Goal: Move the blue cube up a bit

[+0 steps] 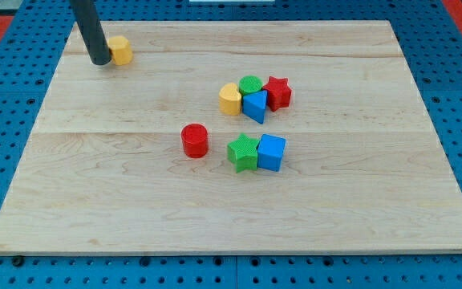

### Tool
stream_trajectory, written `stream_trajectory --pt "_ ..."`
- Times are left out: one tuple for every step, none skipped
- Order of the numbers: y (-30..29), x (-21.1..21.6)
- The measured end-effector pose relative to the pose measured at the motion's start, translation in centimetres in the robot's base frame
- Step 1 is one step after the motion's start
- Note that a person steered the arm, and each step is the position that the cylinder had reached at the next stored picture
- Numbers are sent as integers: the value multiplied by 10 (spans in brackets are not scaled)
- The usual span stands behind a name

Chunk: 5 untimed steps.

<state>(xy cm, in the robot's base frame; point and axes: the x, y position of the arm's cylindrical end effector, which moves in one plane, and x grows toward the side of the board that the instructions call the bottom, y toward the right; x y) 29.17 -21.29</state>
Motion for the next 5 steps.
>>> stream_trajectory --pt "0 -14" --pt "11 -19" --pt "11 -20" --pt "13 11" --pt "32 49"
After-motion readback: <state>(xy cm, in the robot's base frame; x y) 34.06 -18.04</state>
